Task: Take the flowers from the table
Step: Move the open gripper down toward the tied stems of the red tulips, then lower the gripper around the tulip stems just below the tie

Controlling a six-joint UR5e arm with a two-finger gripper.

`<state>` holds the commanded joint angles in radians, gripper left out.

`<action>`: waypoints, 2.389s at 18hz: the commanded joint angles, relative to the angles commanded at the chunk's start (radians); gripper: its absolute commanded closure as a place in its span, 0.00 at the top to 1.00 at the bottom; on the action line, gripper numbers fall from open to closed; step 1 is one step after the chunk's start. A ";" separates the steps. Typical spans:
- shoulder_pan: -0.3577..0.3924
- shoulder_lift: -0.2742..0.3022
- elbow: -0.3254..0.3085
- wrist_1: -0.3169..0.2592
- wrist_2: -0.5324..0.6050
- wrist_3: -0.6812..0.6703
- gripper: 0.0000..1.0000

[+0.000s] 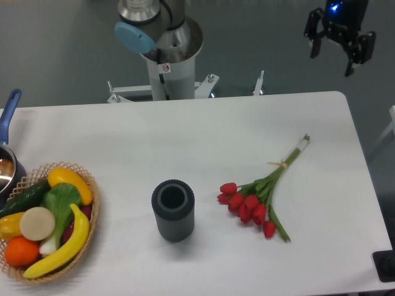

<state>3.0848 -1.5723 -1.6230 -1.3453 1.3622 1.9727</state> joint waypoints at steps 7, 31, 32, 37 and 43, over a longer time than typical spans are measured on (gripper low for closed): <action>-0.008 0.012 0.000 0.002 -0.005 -0.152 1.00; -0.198 -0.066 -0.265 0.400 -0.075 -0.607 1.00; -0.209 -0.083 -0.264 0.402 -0.074 -0.615 1.00; -0.236 -0.167 -0.252 0.408 -0.074 -0.604 1.00; -0.291 -0.255 -0.239 0.423 0.021 -0.569 1.00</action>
<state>2.7935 -1.8268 -1.8623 -0.9219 1.3834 1.4035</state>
